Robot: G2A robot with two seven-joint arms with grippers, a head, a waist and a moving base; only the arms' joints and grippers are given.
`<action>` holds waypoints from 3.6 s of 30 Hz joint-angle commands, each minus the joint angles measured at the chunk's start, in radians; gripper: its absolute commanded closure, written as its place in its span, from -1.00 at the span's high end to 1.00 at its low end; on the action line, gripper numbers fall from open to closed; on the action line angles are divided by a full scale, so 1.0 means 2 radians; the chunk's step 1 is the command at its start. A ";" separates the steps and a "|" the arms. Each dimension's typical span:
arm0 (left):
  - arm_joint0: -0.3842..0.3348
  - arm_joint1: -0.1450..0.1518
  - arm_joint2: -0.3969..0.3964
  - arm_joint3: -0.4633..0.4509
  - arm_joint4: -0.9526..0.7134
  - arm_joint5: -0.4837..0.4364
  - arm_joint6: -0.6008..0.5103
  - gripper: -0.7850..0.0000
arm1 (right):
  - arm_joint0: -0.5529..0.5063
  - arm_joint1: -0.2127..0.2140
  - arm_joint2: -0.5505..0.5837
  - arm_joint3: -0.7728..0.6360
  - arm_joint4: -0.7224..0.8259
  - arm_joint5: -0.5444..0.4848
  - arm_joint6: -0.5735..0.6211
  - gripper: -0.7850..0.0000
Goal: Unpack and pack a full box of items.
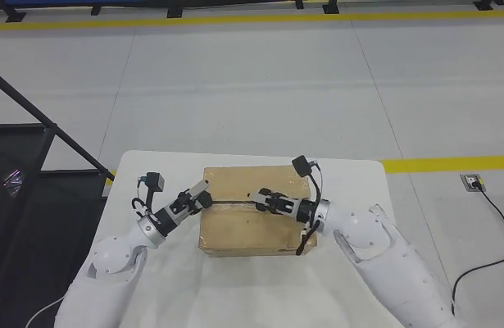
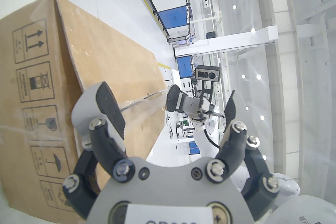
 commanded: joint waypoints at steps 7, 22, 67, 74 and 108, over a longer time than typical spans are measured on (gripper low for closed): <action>0.001 0.000 0.000 0.000 -0.003 -0.001 -0.004 1.00 | 0.009 -0.006 -0.012 0.013 -0.014 -0.021 -0.008 -1.00; 0.008 0.001 -0.007 0.000 -0.011 -0.008 -0.008 1.00 | -0.056 0.013 0.089 -0.034 -0.029 -0.015 -0.052 -0.62; 0.011 -0.001 -0.004 -0.004 -0.014 -0.008 -0.009 1.00 | -0.148 0.050 0.195 -0.054 0.089 0.100 0.090 -0.06; 0.012 -0.001 -0.003 -0.007 -0.014 -0.007 -0.011 1.00 | -0.169 0.055 0.210 -0.073 0.092 0.097 0.106 -0.06; 0.014 0.000 -0.009 -0.005 -0.023 -0.012 -0.016 1.00 | -0.129 0.057 0.170 -0.049 0.065 0.177 0.047 -0.96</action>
